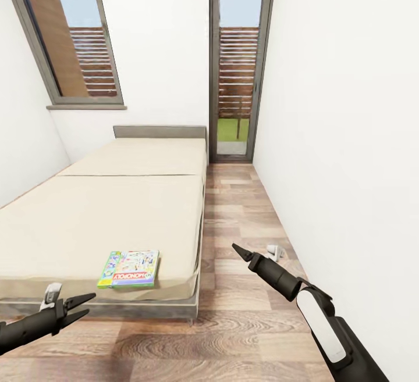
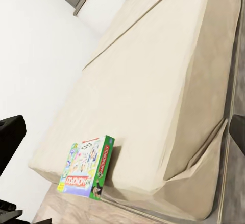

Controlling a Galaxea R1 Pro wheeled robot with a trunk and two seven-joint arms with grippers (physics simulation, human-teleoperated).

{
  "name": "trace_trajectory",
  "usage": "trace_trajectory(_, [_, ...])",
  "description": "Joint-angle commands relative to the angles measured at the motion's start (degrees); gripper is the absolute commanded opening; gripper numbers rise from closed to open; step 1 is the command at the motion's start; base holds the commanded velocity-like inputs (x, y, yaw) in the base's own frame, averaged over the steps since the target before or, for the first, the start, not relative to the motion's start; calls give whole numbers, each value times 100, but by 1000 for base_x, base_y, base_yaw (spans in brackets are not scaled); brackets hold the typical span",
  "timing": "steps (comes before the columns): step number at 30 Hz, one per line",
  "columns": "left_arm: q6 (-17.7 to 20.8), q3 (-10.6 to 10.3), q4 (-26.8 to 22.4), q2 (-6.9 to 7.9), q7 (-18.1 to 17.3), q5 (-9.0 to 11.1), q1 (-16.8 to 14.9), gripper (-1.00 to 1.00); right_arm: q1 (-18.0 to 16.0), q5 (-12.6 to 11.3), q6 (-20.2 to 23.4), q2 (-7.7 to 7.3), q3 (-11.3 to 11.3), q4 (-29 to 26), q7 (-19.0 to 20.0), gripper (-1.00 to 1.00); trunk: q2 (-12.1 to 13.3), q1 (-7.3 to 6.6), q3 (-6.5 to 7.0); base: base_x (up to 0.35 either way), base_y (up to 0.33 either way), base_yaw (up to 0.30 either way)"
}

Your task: Put all the toys in the child's room - the three board games (two on the bed and one on the table), the two jigsaw puzzles on the table, and the tennis ball on the table - inside the toy box on the table in the child's room.

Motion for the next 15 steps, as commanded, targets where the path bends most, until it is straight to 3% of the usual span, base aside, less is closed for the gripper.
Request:
trace_trajectory(1, [59,8,0,0,-52,4,-3,100,-3,-43,25,-4,7,1,-4,100,-2,-1,-5,0,0,0])
trace_trajectory(15, [49,12,-7,-8,-111,1,-3,100,-3,-36,23,-4,17,23,-4,100,-2,-1,-5,38,6,0])
